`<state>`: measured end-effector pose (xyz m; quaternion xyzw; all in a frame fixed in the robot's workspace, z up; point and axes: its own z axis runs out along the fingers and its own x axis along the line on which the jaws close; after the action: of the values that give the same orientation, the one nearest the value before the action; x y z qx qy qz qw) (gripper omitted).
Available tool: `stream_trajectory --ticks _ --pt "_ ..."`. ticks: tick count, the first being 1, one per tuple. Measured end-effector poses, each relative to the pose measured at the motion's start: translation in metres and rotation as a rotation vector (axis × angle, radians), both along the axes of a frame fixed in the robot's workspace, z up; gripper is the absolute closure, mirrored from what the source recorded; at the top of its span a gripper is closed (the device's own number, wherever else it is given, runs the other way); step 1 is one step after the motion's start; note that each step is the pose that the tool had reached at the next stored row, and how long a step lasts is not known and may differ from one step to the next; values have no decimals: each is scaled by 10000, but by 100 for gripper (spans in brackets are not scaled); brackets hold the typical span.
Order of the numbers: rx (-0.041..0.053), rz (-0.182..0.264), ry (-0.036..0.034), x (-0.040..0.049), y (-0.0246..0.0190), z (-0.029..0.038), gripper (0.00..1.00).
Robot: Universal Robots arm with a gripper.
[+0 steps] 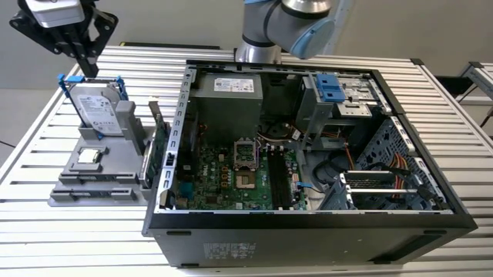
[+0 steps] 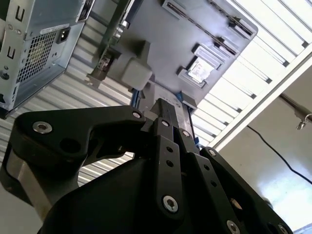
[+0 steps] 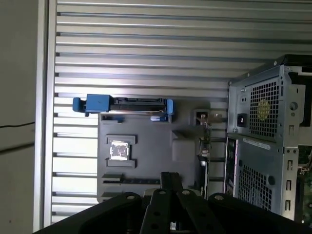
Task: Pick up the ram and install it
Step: 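Reach for the ram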
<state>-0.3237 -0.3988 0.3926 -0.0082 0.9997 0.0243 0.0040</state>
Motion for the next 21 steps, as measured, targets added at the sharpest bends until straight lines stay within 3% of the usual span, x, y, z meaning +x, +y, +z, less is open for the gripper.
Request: stream_trajectory --ticks 13,21 --pt "0 0 0 -187 0 0 100" --pt "0 1 0 -220 0 0 100"
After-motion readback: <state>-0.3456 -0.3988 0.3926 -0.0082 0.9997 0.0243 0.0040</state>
